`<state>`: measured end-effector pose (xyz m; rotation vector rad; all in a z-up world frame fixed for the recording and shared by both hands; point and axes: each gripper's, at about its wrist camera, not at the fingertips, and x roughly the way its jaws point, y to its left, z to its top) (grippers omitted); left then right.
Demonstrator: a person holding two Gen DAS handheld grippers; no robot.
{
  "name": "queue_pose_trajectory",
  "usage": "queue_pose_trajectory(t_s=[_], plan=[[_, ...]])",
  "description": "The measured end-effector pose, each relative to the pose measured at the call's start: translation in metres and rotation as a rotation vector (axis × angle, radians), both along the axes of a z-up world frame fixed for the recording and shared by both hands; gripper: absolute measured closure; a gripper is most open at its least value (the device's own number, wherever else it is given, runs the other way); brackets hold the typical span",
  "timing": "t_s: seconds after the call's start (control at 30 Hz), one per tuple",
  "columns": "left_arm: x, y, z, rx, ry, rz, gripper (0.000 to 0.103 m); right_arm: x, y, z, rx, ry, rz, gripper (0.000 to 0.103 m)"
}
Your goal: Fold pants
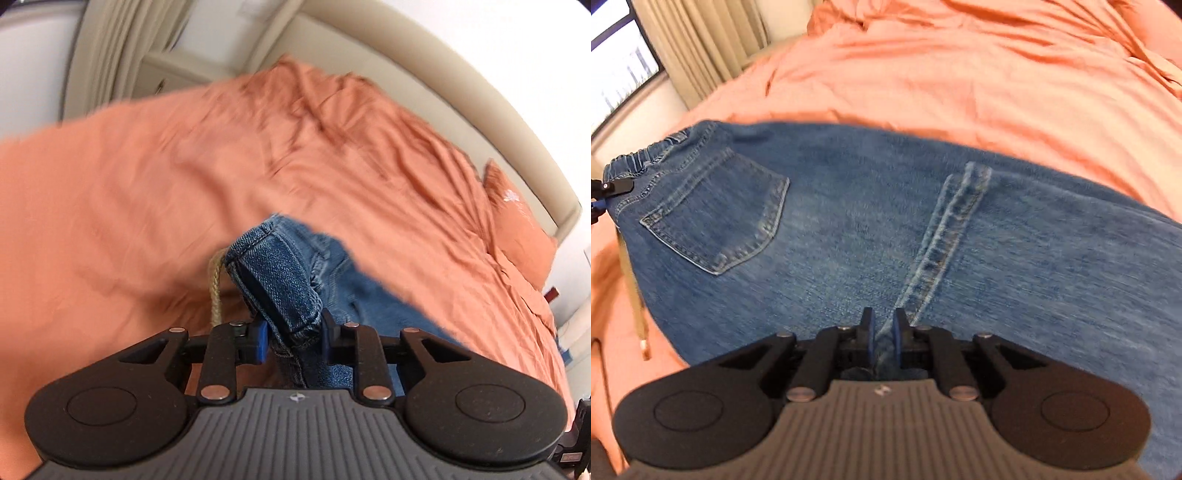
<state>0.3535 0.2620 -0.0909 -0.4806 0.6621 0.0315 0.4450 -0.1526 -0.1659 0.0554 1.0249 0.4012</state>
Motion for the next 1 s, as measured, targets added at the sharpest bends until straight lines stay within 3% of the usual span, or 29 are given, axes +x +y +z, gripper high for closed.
queue_pose_trajectory(t_s=[0.17,0.3,0.5,0.7,0.87,1.0], plan=[[-0.003,-0.068,0.06,0.162,-0.103,-0.08,0.075,-0.026,-0.046,0.024,0.009,-0.014,-0.068,0.095],[-0.006,-0.148,0.1,0.313,-0.177,-0.156,0.076,-0.05,-0.087,0.038,0.032,-0.041,-0.118,0.095],[0.001,-0.285,0.12,0.546,-0.249,-0.282,0.076,-0.073,-0.144,0.048,0.055,-0.068,-0.173,0.095],[0.007,-0.408,0.068,0.7,-0.254,-0.474,0.077,-0.097,-0.198,0.041,0.101,-0.062,-0.217,0.095],[0.002,-0.481,-0.013,0.748,-0.125,-0.692,0.077,-0.116,-0.235,0.022,0.1,-0.015,-0.243,0.096],[-0.005,-0.495,-0.068,0.722,-0.013,-0.804,0.076,-0.125,-0.253,0.007,0.07,0.002,-0.273,0.096]])
